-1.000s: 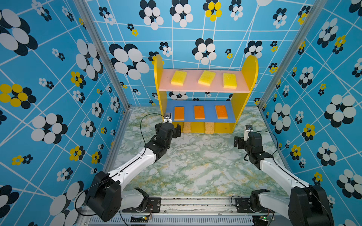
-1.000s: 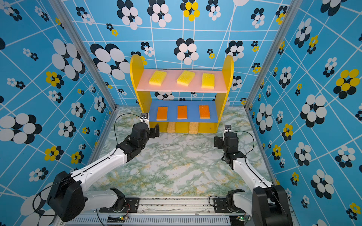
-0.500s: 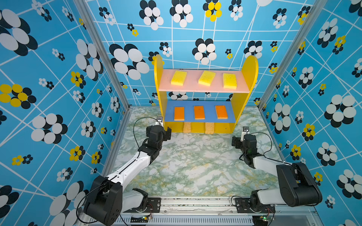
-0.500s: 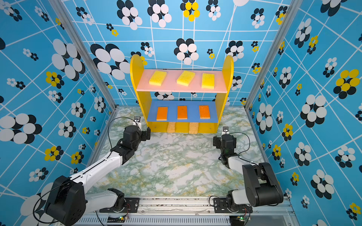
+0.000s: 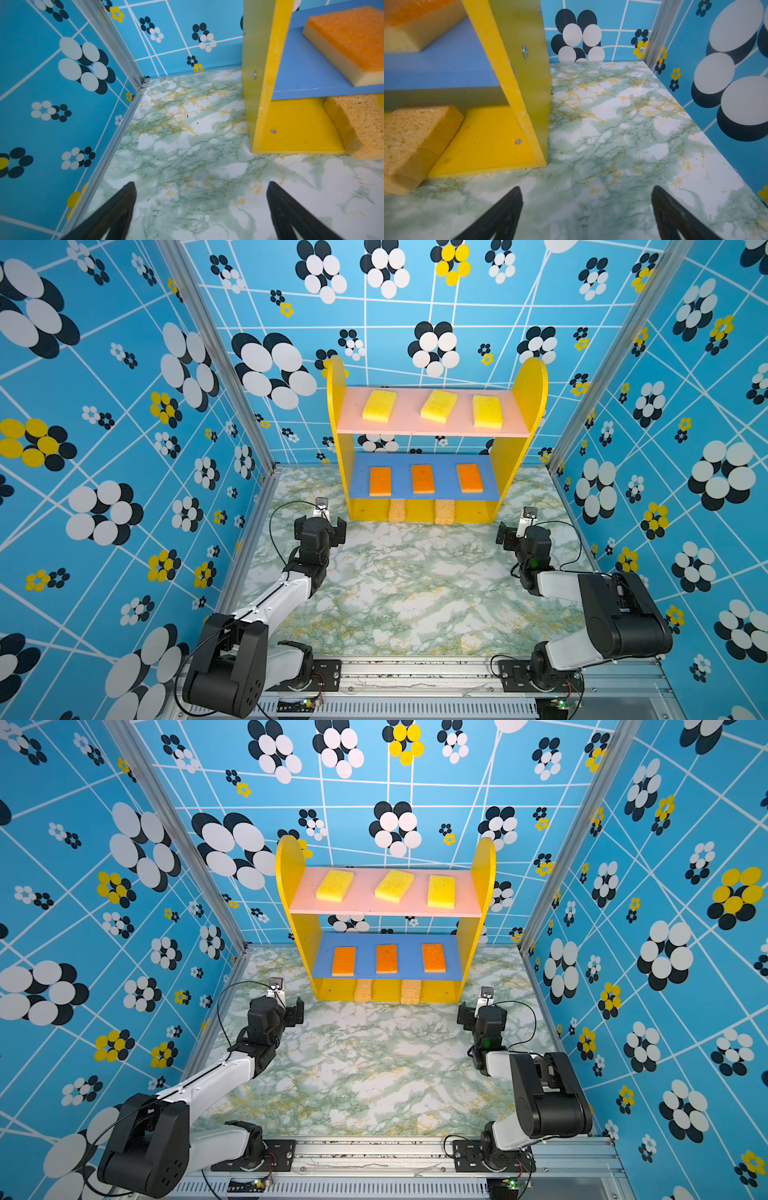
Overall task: Arrange cleaning sponges on a shelf
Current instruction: Reset both arms
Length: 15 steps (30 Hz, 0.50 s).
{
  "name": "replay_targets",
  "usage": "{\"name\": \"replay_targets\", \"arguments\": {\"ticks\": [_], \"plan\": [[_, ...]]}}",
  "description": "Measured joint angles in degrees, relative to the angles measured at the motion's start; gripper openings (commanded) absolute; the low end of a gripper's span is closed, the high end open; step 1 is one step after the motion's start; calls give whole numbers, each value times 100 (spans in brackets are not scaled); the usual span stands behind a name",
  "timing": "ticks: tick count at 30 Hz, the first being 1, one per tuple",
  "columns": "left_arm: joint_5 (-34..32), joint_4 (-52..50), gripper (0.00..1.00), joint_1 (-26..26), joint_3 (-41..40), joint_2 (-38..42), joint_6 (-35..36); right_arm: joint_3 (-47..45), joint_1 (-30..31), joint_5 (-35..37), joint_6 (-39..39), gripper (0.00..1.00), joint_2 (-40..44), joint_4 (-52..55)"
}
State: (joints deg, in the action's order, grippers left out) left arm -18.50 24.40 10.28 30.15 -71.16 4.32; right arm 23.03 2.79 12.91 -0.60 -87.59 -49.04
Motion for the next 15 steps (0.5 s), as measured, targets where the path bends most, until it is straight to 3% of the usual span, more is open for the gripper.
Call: {"name": "replay_targets", "arguments": {"ticks": [7, 15], "plan": [[505, 481, 99, -940, -369, -111, -387, -146, 0, -131, 0, 99, -87, -188], [1189, 1604, 99, -1005, -802, -852, -649, -146, 0, -133, 0, 99, -87, -306]]}}
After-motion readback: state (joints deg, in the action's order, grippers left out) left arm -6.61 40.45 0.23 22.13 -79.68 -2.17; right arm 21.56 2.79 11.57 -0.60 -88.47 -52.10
